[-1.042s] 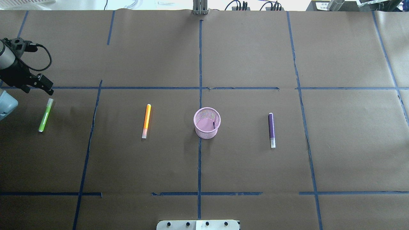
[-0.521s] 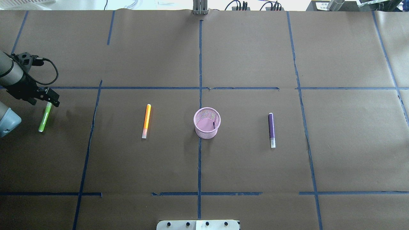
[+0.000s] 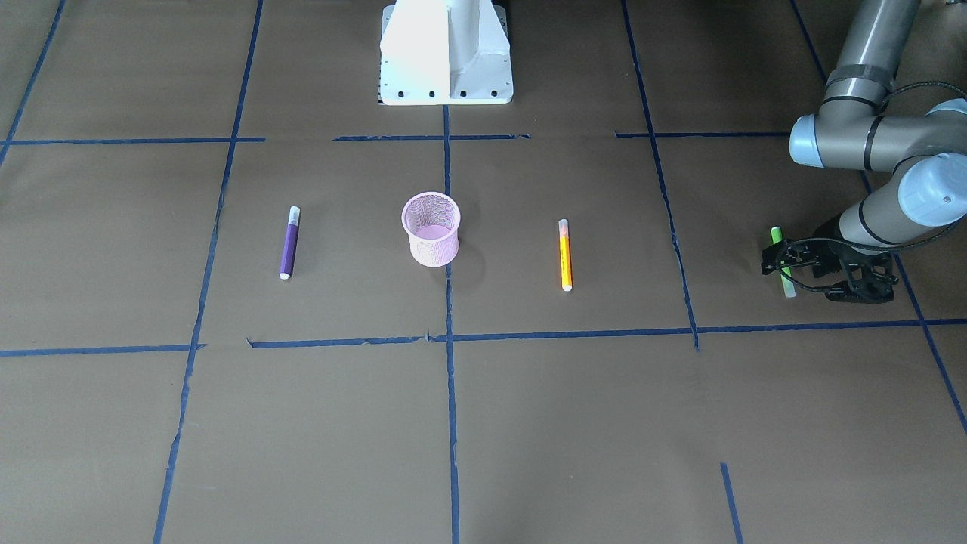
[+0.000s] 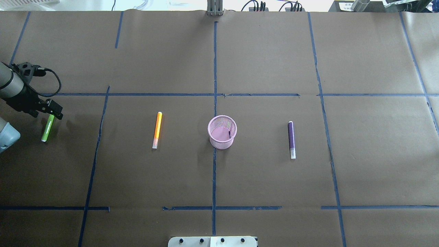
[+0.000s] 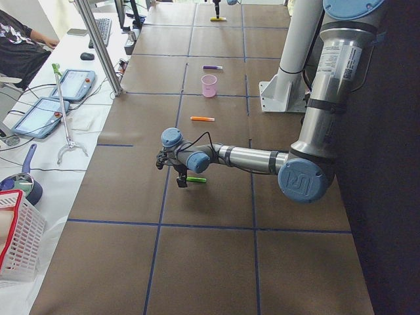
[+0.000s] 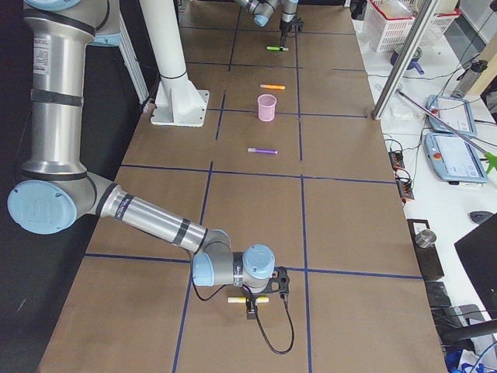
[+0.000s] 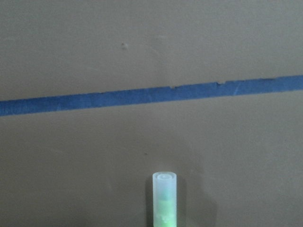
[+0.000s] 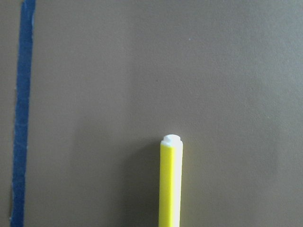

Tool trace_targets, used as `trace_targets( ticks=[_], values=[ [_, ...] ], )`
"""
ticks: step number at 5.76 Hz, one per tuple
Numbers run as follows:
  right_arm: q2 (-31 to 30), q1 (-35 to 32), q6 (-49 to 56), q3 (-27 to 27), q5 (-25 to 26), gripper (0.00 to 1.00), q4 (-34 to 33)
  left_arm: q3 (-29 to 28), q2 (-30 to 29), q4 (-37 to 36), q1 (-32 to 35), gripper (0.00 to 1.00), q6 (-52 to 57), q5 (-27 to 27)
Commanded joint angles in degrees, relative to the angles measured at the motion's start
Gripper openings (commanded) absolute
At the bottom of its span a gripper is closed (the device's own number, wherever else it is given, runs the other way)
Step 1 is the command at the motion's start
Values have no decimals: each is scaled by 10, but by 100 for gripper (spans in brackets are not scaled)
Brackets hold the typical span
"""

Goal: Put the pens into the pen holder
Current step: 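Close the left gripper on the green marker's upper end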

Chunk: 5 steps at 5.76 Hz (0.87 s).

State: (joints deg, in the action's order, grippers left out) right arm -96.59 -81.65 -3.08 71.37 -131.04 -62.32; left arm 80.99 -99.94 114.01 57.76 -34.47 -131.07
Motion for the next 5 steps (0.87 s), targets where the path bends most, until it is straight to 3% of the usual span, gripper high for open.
trace_targets(
  ticks=[1, 3, 4, 5],
  values=[
    [0, 0, 0, 0, 0, 100, 0, 0, 0, 0, -1, 87, 1, 0],
    [0, 0, 0, 0, 0, 100, 0, 0, 0, 0, -5, 57, 3, 9],
    [0, 0, 0, -1, 0, 100, 0, 0, -1, 0, -5, 47, 3, 9],
    [0, 0, 0, -1, 0, 100, 0, 0, -2, 0, -5, 46, 3, 9]
  ],
)
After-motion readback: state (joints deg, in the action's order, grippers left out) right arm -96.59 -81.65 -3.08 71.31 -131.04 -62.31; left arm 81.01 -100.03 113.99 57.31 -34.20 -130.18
